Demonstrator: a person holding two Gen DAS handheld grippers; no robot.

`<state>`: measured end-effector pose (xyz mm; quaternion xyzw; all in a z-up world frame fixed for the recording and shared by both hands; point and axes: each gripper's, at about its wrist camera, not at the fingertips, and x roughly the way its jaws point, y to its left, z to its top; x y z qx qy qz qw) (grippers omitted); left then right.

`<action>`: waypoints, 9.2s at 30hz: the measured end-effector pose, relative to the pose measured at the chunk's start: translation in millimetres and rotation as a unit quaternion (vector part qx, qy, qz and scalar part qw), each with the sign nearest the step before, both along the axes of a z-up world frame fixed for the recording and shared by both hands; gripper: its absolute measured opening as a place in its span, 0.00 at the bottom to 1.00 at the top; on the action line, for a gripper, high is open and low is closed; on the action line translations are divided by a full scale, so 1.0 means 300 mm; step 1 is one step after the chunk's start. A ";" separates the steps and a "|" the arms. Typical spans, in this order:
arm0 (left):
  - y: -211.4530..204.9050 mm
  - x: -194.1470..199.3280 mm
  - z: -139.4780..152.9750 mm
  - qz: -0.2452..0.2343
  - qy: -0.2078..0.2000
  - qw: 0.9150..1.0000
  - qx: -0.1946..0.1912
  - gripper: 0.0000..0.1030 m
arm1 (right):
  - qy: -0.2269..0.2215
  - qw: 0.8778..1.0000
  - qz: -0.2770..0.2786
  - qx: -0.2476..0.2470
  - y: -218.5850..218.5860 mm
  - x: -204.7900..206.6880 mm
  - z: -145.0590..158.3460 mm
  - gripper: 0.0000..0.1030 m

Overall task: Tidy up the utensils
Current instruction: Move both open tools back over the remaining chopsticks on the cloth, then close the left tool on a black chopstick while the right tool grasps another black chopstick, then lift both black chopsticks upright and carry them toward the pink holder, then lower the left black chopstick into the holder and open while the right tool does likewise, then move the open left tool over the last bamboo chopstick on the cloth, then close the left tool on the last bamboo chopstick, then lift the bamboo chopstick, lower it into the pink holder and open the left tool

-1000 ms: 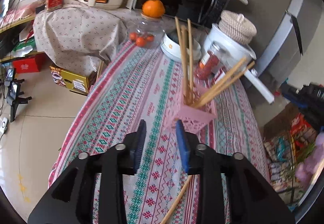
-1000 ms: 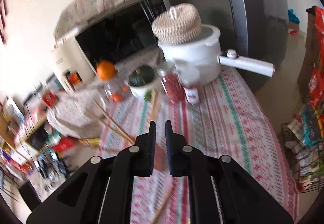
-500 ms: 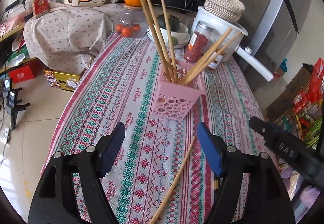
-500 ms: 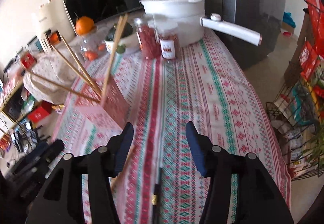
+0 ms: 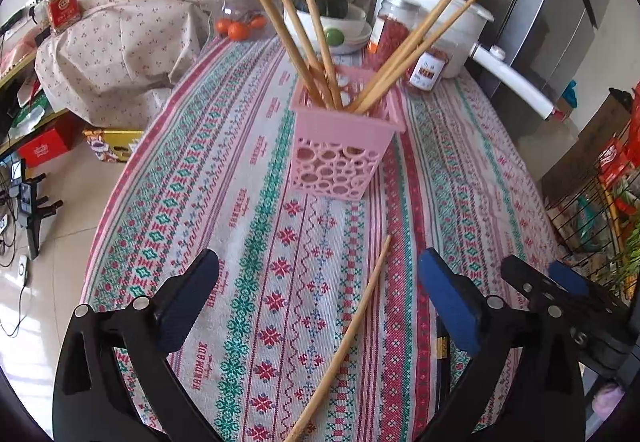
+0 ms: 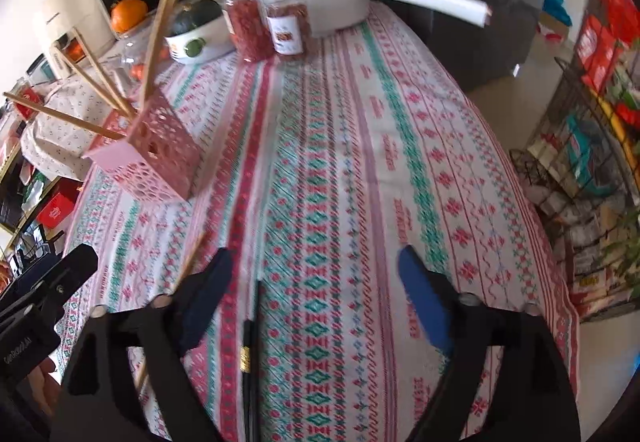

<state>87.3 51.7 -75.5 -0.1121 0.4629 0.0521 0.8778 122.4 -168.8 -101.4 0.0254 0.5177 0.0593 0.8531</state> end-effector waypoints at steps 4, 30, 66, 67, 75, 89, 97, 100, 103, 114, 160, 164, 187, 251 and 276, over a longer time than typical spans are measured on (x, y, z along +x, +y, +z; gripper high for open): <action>0.001 0.022 -0.037 0.002 0.026 1.000 -0.004 0.93 | 0.025 1.000 0.004 -0.015 -0.037 -0.019 -0.034 0.90; -0.317 0.108 -0.206 -0.142 0.173 0.975 0.011 0.54 | 0.125 0.989 -0.034 0.073 -0.304 -0.197 -0.124 0.90; -0.123 -0.046 -0.065 -0.141 0.083 0.985 -0.058 0.06 | 0.135 0.988 -0.040 0.067 -0.159 -0.083 -0.138 0.90; -0.108 -0.052 -0.038 -0.138 0.072 0.986 -0.060 0.06 | 0.133 0.989 -0.031 0.056 -0.121 -0.067 -0.137 0.90; 0.008 -0.093 0.083 -0.107 0.015 0.993 -0.052 0.06 | 0.110 0.992 0.044 -0.043 0.142 -0.041 -0.187 0.83; 0.084 -0.096 0.136 -0.066 -0.033 0.994 -0.076 0.06 | 0.065 0.996 0.007 0.054 0.089 -0.037 -0.121 0.05; 0.091 -0.138 0.192 -0.046 -0.079 0.994 -0.064 0.06 | -0.005 0.992 -0.020 0.124 -0.021 -0.123 0.060 0.05; 0.094 -0.164 0.225 -0.043 -0.098 0.992 -0.064 0.06 | -0.032 0.989 -0.015 0.142 -0.054 -0.172 0.149 0.05; 0.102 -0.201 0.259 -0.033 -0.117 0.990 -0.067 0.06 | -0.054 0.987 -0.007 0.150 -0.075 -0.191 0.221 0.05; 0.138 -0.152 0.466 -0.003 -0.164 0.984 -0.067 0.06 | -0.104 0.973 -0.010 0.206 -0.117 -0.107 0.496 0.05; 0.339 -0.022 0.484 0.073 -0.187 0.973 -0.113 0.35 | -0.114 0.978 0.031 0.172 0.267 0.235 0.557 0.40; 0.276 -0.039 0.485 0.057 -0.185 0.976 -0.096 0.39 | -0.116 0.984 0.032 0.134 0.245 0.169 0.531 0.45; 0.075 -0.152 0.284 0.031 -0.120 0.992 -0.032 0.79 | -0.113 0.993 0.014 0.033 0.124 -0.081 0.323 0.74; 0.047 -0.130 0.123 -0.031 -0.083 0.992 -0.089 0.05 | 0.097 0.976 -0.040 0.189 -0.198 -0.174 -0.050 0.92; 0.110 0.162 0.632 0.056 -0.214 0.975 -0.017 0.14 | 0.138 0.967 -0.059 0.207 -0.221 -0.134 -0.111 0.92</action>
